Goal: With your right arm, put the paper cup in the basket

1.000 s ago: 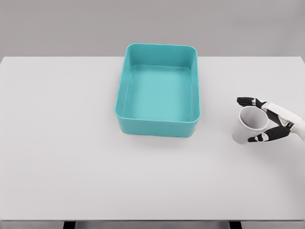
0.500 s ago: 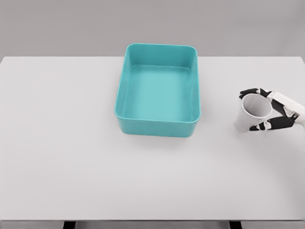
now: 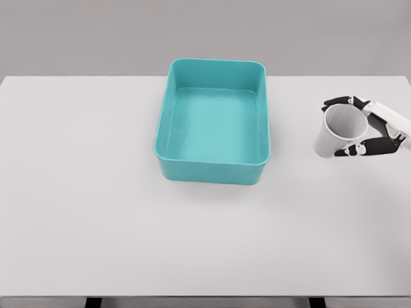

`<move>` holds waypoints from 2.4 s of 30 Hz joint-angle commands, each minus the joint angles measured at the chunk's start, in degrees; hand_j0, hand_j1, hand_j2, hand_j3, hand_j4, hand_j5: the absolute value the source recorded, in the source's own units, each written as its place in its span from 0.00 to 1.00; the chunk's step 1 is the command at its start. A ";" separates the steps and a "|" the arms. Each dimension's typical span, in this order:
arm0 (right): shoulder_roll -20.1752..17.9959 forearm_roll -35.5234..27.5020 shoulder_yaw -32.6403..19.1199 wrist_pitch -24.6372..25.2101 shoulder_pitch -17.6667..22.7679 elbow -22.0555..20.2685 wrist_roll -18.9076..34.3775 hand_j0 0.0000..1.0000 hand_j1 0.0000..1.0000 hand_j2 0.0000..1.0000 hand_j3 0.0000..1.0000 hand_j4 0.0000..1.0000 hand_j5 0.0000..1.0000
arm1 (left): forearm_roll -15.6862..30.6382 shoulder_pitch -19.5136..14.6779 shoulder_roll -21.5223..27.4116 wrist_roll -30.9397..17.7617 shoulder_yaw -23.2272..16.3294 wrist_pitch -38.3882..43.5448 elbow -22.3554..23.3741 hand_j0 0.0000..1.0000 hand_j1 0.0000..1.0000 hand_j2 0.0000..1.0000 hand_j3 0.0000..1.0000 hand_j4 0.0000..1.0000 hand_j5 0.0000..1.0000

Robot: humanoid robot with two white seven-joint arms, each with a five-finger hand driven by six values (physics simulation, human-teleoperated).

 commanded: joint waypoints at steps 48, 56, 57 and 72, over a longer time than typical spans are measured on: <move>21.73 18.52 -2.22 6.23 -15.47 -1.40 -0.01 0.70 0.70 0.70 0.70 0.70 0.70 | 0.04 0.00 0.00 -0.02 0.02 0.00 -0.01 1.00 1.00 1.00 1.00 1.00 1.00; 26.12 24.32 -0.38 8.16 -17.31 -1.40 -0.01 0.69 0.69 0.69 0.69 0.69 0.69 | 0.04 0.00 0.00 -0.02 0.02 0.00 -0.01 1.00 1.00 1.00 1.00 1.00 1.00; 26.92 25.28 -0.29 8.34 -17.40 -1.40 -0.01 0.69 0.69 0.69 0.69 0.69 0.69 | 0.04 0.00 0.00 -0.02 0.02 0.00 -0.01 1.00 1.00 1.00 1.00 1.00 1.00; 33.33 55.52 5.33 20.64 -20.13 -7.47 -0.01 0.69 0.69 0.69 0.69 0.69 0.69 | 0.04 0.00 0.00 -0.02 0.02 0.00 -0.01 1.00 1.00 1.00 1.00 1.00 1.00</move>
